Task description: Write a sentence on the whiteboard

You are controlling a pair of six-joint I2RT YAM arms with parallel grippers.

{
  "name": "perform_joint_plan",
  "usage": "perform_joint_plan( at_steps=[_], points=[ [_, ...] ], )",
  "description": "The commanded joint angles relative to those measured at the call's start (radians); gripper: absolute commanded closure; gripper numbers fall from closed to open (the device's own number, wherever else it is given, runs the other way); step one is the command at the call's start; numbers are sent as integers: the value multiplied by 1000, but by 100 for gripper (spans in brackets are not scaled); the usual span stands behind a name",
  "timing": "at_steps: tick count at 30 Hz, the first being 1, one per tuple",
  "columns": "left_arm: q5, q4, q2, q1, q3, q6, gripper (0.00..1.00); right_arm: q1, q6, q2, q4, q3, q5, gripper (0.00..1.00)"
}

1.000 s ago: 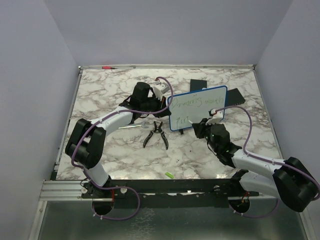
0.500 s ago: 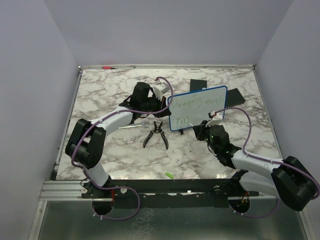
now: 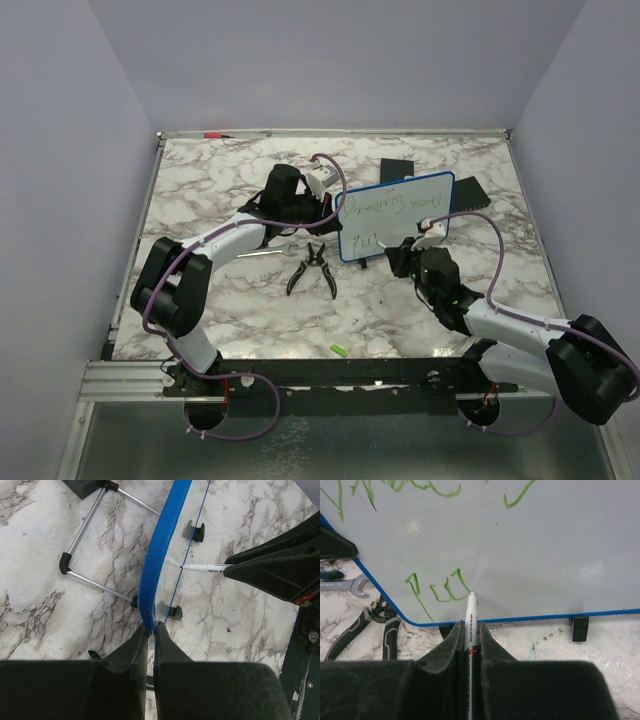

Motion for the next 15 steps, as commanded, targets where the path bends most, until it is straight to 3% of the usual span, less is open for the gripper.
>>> perform_joint_plan(
  at_steps=[1,15],
  points=[
    [-6,-40,22,-13,15,25,100,-7,-21,-29,18,34,33,99],
    [-6,-40,21,-14,15,25,100,-6,2,-29,-11,33,101,99]
  ],
)
